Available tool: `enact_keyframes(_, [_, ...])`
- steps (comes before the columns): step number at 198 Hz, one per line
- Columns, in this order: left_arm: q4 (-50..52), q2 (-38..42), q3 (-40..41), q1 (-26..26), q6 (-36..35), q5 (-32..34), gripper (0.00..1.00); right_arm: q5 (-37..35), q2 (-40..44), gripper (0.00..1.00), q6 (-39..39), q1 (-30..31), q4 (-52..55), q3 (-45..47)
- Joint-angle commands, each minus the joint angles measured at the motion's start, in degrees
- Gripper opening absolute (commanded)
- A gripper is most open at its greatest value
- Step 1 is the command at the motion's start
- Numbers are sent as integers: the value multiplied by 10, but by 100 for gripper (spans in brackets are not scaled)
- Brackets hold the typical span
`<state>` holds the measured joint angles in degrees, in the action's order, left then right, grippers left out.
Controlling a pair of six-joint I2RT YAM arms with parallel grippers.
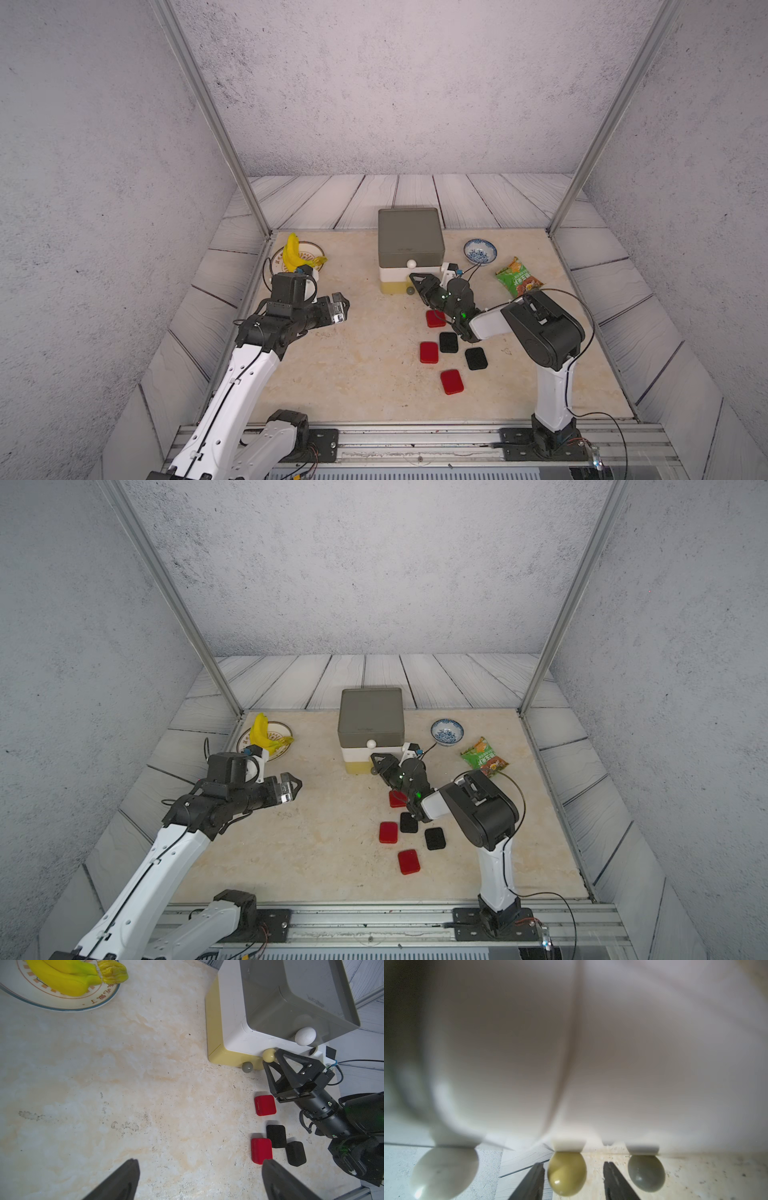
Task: Place the brooch boxes into the drawer by color
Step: Open the drawer in the storage box.
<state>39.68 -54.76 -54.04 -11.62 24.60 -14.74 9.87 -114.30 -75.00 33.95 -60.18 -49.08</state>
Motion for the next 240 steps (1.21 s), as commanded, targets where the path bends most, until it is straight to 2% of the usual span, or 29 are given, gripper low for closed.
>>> enact_keyframes(1, [-2, 9, 11, 6, -7, 3, 98, -13, 22, 51, 1, 5, 11, 0])
enact_keyframes(97, [-3, 16, 13, 6, -11, 4, 98, -27, 15, 51, -1, 15, 23, -35])
enact_keyframes(160, [8, 21, 11, 6, -21, 10, 98, -36, 4, 45, -8, 27, 16, -51])
enact_keyframes(173, [9, 22, 11, 6, -23, 11, 98, -37, 3, 40, -10, 29, 19, -53])
enact_keyframes(207, [12, 24, 11, 6, -25, 14, 98, -42, 6, 21, -11, 30, 19, -49])
enact_keyframes(240, [12, 25, 11, 6, -24, 14, 98, -42, 15, 18, -11, 31, 12, -28])
